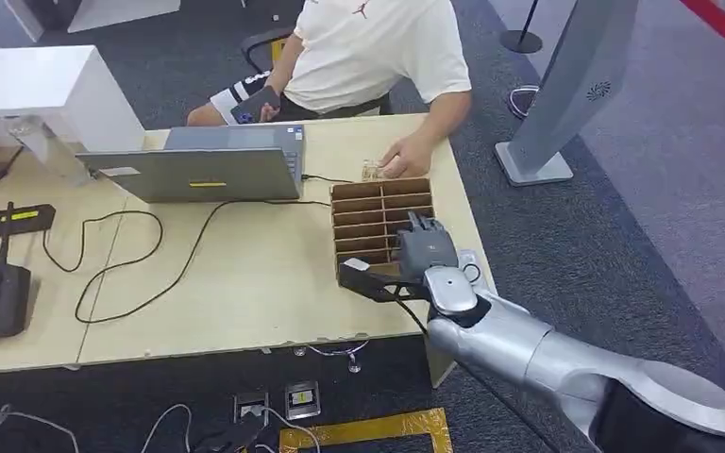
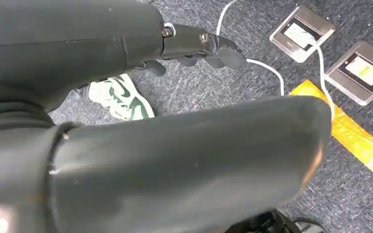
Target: Pass the card to the sensor for recognition and then transmit it.
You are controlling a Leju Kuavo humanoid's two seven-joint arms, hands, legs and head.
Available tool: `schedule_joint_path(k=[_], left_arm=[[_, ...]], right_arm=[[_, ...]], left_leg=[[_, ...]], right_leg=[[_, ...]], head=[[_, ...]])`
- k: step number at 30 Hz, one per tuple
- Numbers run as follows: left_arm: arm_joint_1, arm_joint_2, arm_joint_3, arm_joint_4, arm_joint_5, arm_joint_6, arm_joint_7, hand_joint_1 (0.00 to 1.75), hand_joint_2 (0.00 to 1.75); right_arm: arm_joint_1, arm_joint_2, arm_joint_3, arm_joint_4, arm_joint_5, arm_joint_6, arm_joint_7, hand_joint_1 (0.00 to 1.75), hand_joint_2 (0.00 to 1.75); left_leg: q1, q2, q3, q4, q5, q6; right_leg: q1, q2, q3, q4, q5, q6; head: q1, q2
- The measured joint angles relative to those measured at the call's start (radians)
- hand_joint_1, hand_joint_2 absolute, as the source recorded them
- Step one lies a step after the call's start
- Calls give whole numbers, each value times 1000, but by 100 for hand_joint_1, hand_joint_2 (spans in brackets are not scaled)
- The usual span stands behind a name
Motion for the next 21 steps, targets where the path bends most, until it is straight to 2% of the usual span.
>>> schedule_joint_path(k=[15, 21], left_arm=[[-1, 0, 0, 0, 0, 0, 0, 0, 0], [-4, 0, 0, 0, 0, 0, 0, 0, 0]], right_arm=[[0, -2, 0, 2, 2, -5, 15, 175, 175], [0, -6, 0, 2, 10, -36, 21, 175, 175]], left_leg=[[0, 0, 0, 0, 0, 0], [0, 0, 0, 0, 0, 0]], right_leg=[[0, 0, 0, 0, 0, 0], [0, 0, 0, 0, 0, 0]], head=[[0, 0], [0, 0]])
